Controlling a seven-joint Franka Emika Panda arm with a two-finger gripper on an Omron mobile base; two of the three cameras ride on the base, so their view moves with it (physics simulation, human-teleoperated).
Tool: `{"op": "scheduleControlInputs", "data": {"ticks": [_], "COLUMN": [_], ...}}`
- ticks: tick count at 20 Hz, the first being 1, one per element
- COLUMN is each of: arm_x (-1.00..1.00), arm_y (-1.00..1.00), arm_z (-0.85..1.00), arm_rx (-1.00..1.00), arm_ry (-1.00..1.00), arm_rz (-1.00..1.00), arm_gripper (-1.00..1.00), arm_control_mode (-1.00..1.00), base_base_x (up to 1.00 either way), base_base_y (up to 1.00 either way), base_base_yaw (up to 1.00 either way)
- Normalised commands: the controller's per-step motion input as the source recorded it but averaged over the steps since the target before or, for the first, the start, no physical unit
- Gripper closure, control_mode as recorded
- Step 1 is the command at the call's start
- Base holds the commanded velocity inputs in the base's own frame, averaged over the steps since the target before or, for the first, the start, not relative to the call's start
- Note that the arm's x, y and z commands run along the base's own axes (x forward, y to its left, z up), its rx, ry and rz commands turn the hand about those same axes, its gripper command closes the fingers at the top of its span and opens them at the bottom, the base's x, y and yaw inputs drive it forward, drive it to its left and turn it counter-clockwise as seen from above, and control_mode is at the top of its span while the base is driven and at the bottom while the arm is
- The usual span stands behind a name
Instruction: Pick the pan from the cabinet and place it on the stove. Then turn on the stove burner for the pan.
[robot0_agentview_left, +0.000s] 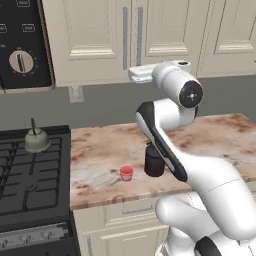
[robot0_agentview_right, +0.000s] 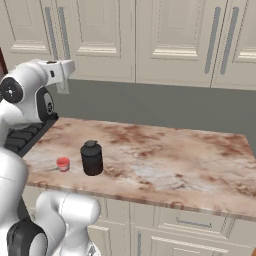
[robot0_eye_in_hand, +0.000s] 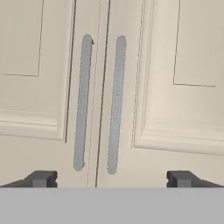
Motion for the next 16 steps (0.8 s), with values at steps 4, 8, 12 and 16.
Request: {"op": "scheduleControlInputs", "data": {"ticks": [4, 8, 12, 16], "arm_x": [0.00, 0.03, 0.14, 0.32], "arm_y": [0.00, 0.00, 0.00, 0.00], "arm_z": [0.45, 0.36, 0.29, 0.12], "arm_rx": [0.00, 0.00, 0.02, 0.04], "arm_ry": [-0.23, -0.15, -0.05, 0.01], "arm_rz": [0.00, 0.00, 0.00, -0.05], "arm_gripper": [-1.00, -1.00, -1.00, -1.00], "arm_control_mode": [-1.00, -1.00, -1.00, -1.00], "base_base_x": [0.00, 0.00, 0.00, 0.00], "base_base_y": [0.00, 0.00, 0.00, 0.00], "base_base_yaw": [0.00, 0.00, 0.00, 0.00]}}
